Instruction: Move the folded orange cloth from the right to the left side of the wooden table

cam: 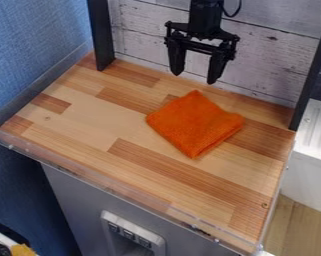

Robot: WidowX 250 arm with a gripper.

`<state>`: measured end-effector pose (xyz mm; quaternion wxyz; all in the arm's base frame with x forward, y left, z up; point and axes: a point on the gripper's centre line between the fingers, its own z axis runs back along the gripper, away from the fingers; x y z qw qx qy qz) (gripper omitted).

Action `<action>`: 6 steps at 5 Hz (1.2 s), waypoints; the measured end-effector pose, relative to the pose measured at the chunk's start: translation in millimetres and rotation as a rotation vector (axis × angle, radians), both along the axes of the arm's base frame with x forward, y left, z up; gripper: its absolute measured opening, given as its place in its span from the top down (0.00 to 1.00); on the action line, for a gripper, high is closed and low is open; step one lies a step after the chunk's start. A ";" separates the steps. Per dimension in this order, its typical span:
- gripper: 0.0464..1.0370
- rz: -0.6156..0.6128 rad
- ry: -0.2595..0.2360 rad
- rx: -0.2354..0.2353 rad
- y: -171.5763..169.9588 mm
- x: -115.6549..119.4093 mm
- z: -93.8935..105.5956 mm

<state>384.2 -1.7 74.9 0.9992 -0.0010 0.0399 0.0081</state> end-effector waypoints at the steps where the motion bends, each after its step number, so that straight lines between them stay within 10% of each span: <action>1: 0.04 0.068 0.008 0.004 -0.2 -3.4 -6.4; 5: 0.09 0.504 -0.093 0.027 -8.4 -33.4 -15.5; 6: 0.37 0.582 -0.109 0.024 -8.3 -35.8 -24.0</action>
